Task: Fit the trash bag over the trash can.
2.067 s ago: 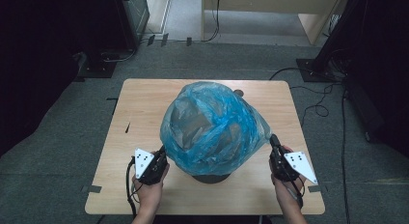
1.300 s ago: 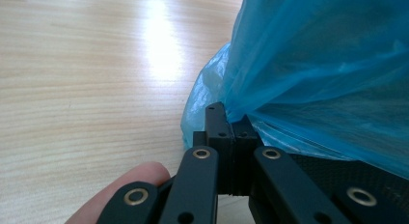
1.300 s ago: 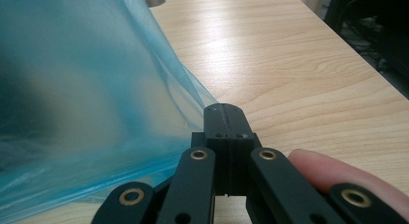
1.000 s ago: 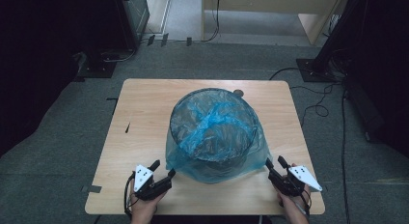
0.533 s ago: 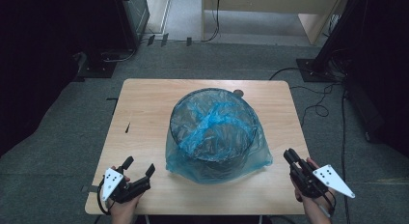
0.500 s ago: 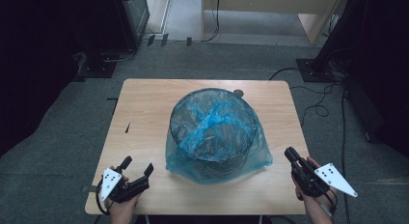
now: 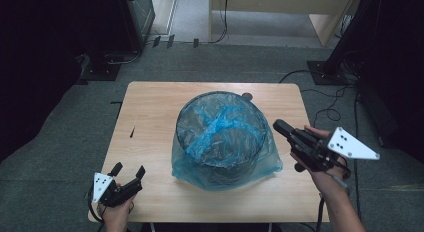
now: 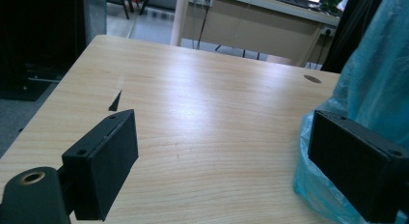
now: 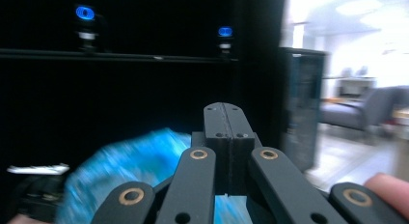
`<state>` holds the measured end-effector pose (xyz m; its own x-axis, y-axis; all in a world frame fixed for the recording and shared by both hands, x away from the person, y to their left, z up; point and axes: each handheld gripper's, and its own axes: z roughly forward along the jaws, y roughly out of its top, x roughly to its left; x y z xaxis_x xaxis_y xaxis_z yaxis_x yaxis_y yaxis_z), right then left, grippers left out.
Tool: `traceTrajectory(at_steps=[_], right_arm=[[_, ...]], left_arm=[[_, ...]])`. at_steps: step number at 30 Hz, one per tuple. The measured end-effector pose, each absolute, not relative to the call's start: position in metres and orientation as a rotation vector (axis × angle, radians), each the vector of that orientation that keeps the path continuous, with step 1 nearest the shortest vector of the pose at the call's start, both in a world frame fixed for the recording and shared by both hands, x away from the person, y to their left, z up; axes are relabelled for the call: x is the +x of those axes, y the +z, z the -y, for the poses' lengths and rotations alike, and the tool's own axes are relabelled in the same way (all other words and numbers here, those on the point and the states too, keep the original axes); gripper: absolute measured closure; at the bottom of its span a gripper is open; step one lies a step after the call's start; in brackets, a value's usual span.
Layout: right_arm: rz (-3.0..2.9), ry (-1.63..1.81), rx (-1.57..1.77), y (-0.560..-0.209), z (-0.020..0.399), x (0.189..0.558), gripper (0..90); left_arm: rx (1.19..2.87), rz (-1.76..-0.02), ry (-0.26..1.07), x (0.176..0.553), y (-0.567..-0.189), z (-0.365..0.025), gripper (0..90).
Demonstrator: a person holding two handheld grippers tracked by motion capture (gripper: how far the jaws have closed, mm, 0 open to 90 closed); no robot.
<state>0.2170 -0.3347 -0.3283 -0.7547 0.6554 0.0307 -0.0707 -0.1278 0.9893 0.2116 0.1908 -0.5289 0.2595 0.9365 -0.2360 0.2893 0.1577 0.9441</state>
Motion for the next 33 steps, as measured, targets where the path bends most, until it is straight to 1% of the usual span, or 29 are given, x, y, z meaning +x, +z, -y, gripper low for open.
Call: traceTrajectory(at_steps=[6,16,21,26,33], right_arm=[[-1.823,2.014,0.443,-0.299,0.298,0.245,90.0],[-1.968,1.950,0.257,-0.278,0.243,0.279,90.0],[-2.095,1.839,0.223,-0.280,0.221,0.292,90.0],[-2.254,1.708,0.171,-0.292,0.201,0.301,90.0],[-2.517,1.428,-0.061,-0.311,0.165,0.310,90.0]], left_arm=[[1.370,-1.267,0.688,0.211,-0.532,-0.192,10.9],[1.418,-1.264,0.705,0.213,-0.534,-0.192,10.9],[1.416,-1.276,0.694,0.214,-0.535,-0.193,10.9],[1.410,-1.279,0.677,0.214,-0.536,-0.193,10.9],[1.410,-1.270,0.675,0.213,-0.535,-0.191,10.9]])
